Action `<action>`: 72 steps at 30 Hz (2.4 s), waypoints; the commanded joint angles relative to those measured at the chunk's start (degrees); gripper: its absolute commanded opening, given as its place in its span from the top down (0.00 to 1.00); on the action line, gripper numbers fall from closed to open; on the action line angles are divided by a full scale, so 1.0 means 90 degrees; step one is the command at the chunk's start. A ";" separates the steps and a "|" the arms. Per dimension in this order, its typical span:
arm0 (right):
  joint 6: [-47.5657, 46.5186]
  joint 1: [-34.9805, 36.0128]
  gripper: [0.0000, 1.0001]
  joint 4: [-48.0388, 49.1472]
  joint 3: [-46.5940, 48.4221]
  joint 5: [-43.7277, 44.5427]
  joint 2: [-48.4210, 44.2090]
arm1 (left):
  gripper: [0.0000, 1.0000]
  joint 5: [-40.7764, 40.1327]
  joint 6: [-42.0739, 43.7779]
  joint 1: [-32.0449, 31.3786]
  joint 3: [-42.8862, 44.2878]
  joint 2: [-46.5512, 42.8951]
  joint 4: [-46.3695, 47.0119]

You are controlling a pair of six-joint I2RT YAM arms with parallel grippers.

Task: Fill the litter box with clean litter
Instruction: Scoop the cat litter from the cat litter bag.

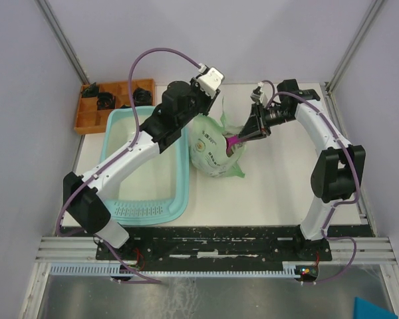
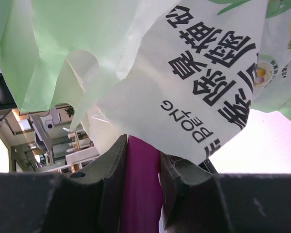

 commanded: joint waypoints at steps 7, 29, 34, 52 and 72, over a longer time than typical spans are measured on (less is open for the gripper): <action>-0.0459 -0.0522 0.98 -0.0553 0.0134 -0.0375 -0.0331 | 0.62 -0.0276 -0.0226 -0.0022 -0.0142 -0.0533 0.0201; -0.2180 -0.1053 0.98 -0.2247 0.0625 -0.1219 -0.0397 | 0.61 -0.0767 -0.0618 -0.0011 -0.0952 -0.1754 0.0118; -0.2612 -0.1109 0.98 -0.2717 0.0683 -0.1309 -0.0324 | 0.61 -0.0763 -0.0672 -0.0010 -0.1026 -0.1863 0.0072; -0.3975 -0.1311 0.98 -0.4225 0.0945 -0.1489 -0.0055 | 0.62 -0.0841 -0.0790 -0.0005 -0.0769 -0.1974 -0.0117; 0.0457 -0.1428 0.98 -0.0503 -0.0526 -0.2044 -0.1524 | 0.62 -0.1062 -0.0754 -0.0010 -0.0797 -0.2487 -0.0479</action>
